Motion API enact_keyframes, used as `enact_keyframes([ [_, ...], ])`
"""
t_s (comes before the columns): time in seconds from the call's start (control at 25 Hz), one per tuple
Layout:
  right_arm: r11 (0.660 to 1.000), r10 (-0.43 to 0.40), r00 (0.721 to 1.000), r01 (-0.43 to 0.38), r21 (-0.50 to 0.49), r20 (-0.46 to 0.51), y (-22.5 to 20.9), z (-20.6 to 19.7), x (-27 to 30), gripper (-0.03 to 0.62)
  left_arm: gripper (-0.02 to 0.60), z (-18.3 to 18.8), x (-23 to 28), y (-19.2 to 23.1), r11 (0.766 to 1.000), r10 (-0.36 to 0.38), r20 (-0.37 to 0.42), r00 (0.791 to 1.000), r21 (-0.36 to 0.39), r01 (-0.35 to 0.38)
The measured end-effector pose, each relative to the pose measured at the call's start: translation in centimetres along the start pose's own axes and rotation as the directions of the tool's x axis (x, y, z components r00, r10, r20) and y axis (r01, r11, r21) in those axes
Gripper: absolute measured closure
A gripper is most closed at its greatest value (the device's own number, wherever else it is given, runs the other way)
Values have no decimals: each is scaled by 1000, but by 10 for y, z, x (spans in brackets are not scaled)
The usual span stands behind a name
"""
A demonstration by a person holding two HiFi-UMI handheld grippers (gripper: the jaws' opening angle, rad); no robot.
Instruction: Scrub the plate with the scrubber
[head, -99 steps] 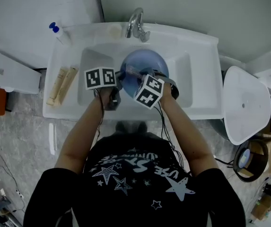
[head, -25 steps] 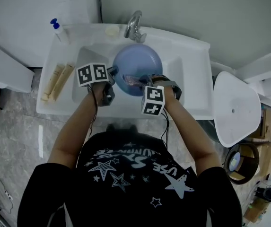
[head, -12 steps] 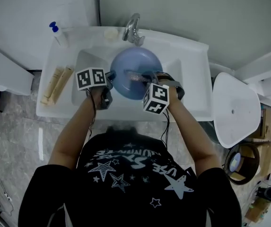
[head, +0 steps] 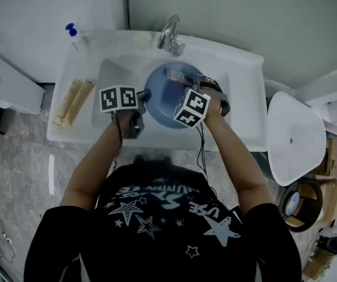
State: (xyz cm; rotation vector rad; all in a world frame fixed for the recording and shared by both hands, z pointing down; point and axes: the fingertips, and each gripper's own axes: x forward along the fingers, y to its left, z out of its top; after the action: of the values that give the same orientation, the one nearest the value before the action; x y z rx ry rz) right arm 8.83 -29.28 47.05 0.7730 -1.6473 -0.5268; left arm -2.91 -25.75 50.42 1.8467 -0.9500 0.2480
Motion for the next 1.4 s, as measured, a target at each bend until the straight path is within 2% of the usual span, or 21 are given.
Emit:
enact_keyframes([
  [0.12, 1000, -19, 999, 18, -15, -40, -2, -9, 1, 513, 543, 6, -6, 1, 1000, 4, 25, 1000, 5, -4],
  [0.28, 1000, 8, 999, -8, -7, -40, 8, -11, -1, 513, 541, 14, -10, 5, 1000, 9, 60, 998, -20, -8],
  [0.72, 993, 109, 994, -109, 50, -1, 49, 0, -14, 513, 535, 43, -14, 21, 989, 26, 144, 989, -149, -5],
  [0.96, 960, 244, 967, -252, 120, 76, 76, 22, -29, 513, 535, 51, -12, 25, 991, 42, 147, 988, -133, -22],
  [1.16, 924, 334, 930, -355, 142, 152, 97, 41, -47, 513, 535, 35, -8, 26, 992, 47, 115, 992, -119, -33],
  [1.28, 931, 289, 941, -319, 178, 177, 87, 40, -54, 513, 535, 22, -8, 26, 994, 35, 76, 996, -104, -27],
  [1.4, 976, 152, 973, -175, 129, 174, 57, 35, -54, 513, 541, 12, -10, 25, 998, 20, 38, 999, -62, -18],
])
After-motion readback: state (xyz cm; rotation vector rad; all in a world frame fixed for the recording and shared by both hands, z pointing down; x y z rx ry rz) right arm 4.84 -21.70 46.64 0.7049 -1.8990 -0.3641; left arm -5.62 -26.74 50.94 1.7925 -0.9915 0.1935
